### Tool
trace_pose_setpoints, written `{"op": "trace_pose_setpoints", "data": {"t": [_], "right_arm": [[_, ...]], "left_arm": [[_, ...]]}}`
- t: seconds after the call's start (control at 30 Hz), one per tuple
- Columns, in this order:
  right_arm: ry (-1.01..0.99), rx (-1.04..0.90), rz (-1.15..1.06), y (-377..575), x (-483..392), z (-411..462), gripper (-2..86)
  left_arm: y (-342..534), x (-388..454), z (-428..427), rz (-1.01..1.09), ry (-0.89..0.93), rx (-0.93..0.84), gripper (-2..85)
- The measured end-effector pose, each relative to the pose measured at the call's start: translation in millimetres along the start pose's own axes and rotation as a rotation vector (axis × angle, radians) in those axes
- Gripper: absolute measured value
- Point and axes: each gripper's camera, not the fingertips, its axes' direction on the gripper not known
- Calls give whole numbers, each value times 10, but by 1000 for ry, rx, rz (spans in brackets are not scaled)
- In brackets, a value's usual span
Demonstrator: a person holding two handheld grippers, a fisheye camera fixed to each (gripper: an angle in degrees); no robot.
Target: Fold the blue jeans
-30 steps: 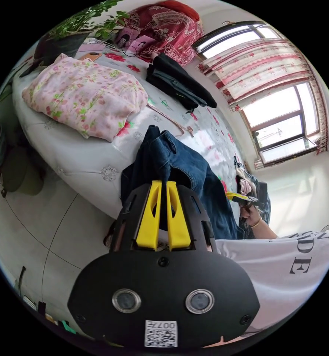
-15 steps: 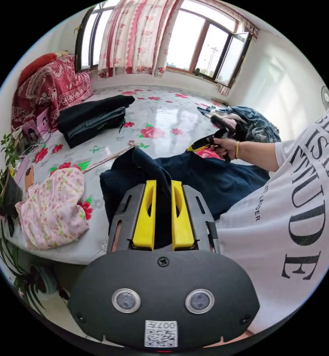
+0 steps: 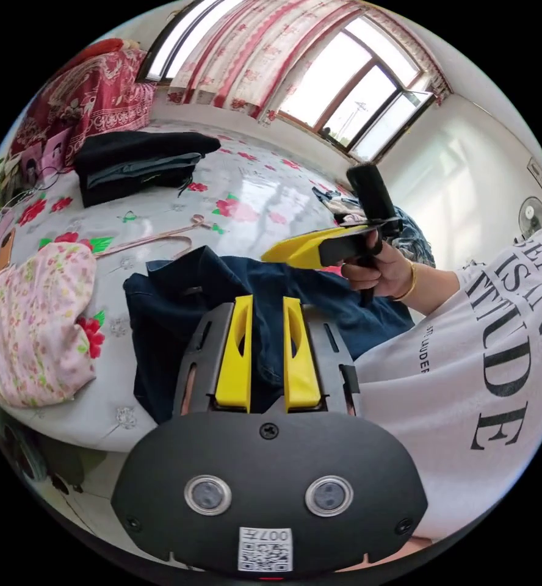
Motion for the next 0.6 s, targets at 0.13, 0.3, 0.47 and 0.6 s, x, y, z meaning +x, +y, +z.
{"op": "trace_pose_setpoints", "data": {"t": [0.13,0.3,0.47,0.6], "right_arm": [[75,-158,70,-224,215,414,77],[3,-122,142,-231,484,611,84],[100,-147,0,-387,206,928,107],[198,-237,-82,-628,68,1390,111]], "left_arm": [[45,118,54,45,-40,-24,57],[358,-338,-399,-74,-205,43,53],[713,-1081,-1092,-334,-324,216,54],[617,-1291,-813,-323,-363,80,74]]}}
